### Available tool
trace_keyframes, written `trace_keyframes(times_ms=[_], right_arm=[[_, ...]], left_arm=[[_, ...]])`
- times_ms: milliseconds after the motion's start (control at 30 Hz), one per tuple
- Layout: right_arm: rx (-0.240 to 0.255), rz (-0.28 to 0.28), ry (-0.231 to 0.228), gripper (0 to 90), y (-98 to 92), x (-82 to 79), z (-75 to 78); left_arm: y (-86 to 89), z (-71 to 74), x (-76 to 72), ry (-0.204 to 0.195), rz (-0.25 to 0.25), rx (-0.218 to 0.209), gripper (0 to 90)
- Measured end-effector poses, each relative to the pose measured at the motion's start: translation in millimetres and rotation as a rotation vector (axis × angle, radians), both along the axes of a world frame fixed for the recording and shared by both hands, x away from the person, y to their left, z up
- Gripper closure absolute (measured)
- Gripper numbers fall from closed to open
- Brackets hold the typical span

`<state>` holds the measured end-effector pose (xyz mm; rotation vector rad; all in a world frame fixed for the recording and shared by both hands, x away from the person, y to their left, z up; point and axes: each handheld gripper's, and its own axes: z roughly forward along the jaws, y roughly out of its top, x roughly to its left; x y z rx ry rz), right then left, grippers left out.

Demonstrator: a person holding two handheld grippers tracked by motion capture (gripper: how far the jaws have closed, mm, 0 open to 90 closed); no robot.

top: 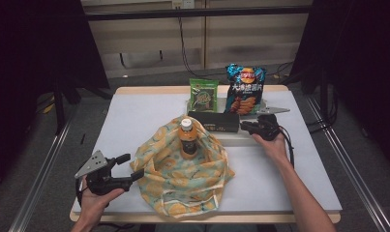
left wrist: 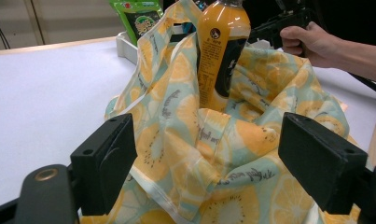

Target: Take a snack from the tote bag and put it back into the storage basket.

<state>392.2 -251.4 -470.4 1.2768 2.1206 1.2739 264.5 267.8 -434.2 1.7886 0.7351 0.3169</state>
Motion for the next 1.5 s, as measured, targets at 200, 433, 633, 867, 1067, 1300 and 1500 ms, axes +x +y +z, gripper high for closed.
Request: trace_keyframes(times_ms=[200,433,633,867,1067,1300,1500], right_arm=[[0.032,0.007,-0.029,60.9,-0.5,-6.4,10.0],[0.061,0.048,-0.059,48.9,7.8,-17.2,20.8],[0.07,0.074,-0.077,43.4,18.4,-24.0,27.0],[0.087,0.11,-0.09,39.0,32.0,-31.7,33.8],[0.07,0.159,-0.074,35.2,45.4,-39.4,34.5],[0.088,0.197,-0.105,36.7,52.9,-51.3,41.6],[0.115,0.257,-0.129,44.9,61.9,-61.6,50.8]], left_arm=[[0.7,0.2,-0.4,0.002,0.004,-0.009,19.0],[-1.2,-0.1,0.0,0.004,-0.012,-0.013,19.0],[-0.9,0.3,-0.7,0.004,-0.004,-0.01,19.0],[-1.1,0.7,-0.8,0.003,-0.006,-0.007,19.2],[0.6,-0.9,0.6,0.004,-0.005,-0.005,19.2],[-0.8,-1.2,0.4,0.009,-0.009,-0.01,19.4],[-1.8,-1.9,-0.3,0.01,-0.016,0.008,22.0]])
